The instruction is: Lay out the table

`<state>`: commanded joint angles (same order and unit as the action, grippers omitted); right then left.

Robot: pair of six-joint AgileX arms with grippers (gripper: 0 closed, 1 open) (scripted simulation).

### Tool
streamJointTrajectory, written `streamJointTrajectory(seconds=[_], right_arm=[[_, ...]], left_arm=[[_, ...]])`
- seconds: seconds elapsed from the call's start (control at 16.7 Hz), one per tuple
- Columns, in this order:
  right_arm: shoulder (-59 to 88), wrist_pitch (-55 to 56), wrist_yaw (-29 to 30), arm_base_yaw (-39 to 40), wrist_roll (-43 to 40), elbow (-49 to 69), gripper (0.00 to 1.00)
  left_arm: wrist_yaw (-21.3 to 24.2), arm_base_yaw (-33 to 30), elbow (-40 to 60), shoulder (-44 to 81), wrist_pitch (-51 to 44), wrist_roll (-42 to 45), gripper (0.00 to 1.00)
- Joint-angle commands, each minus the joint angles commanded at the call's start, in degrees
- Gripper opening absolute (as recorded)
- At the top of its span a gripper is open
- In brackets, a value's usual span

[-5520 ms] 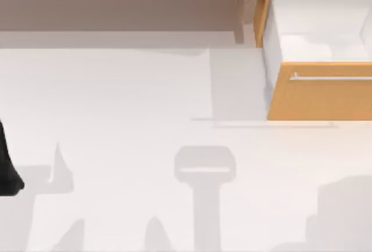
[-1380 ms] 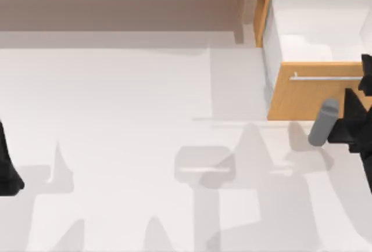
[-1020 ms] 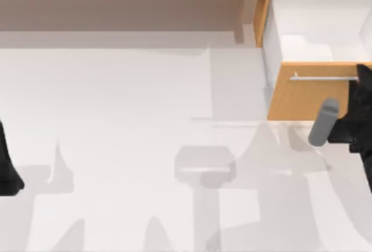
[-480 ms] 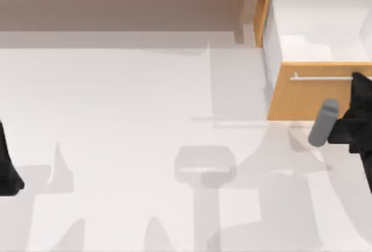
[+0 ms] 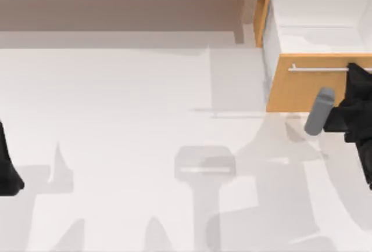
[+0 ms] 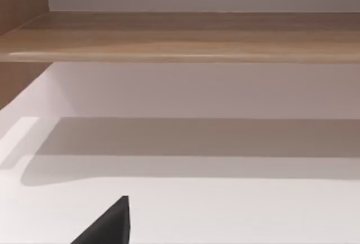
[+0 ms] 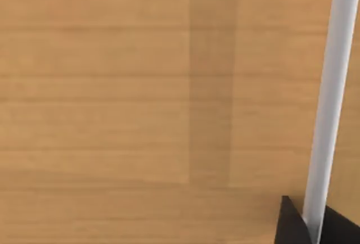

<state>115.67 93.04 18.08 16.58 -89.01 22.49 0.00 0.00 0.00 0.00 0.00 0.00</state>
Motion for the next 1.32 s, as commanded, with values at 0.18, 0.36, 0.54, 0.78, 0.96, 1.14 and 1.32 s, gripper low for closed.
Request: streamJointTrajectory(seconds=[0.18,0.36,0.54,0.78,0.96,1.14,1.32], right_arm=[[1.7,-3.6,-1.3,-1.5,0.0,5.1,0.0],[2.9,-6.3,-2.3,-2.7,0.0,8.8,0.0],[3.1,-6.7,-2.5,-2.9,0.0,9.4,0.0],[3.1,-7.1,-2.6,-2.5,0.1,10.0,0.0],[4.7,-9.4,-3.4,-3.2,0.1,14.1,0.0],[6.9,-12.7,-4.2,-4.2,0.0,19.3,0.0],[8.6,-15.3,-4.9,-5.1,0.1,23.4,0.0]], left_arm=[[0.0,0.0,0.0,0.0,0.0,0.0,1.0],[0.0,0.0,0.0,0.0,0.0,0.0,1.0],[0.0,0.0,0.0,0.0,0.0,0.0,1.0],[0.0,0.0,0.0,0.0,0.0,0.0,1.0],[0.0,0.0,0.0,0.0,0.0,0.0,1.0],[0.0,0.0,0.0,0.0,0.0,0.0,1.0],[0.0,0.0,0.0,0.0,0.0,0.0,1.0]])
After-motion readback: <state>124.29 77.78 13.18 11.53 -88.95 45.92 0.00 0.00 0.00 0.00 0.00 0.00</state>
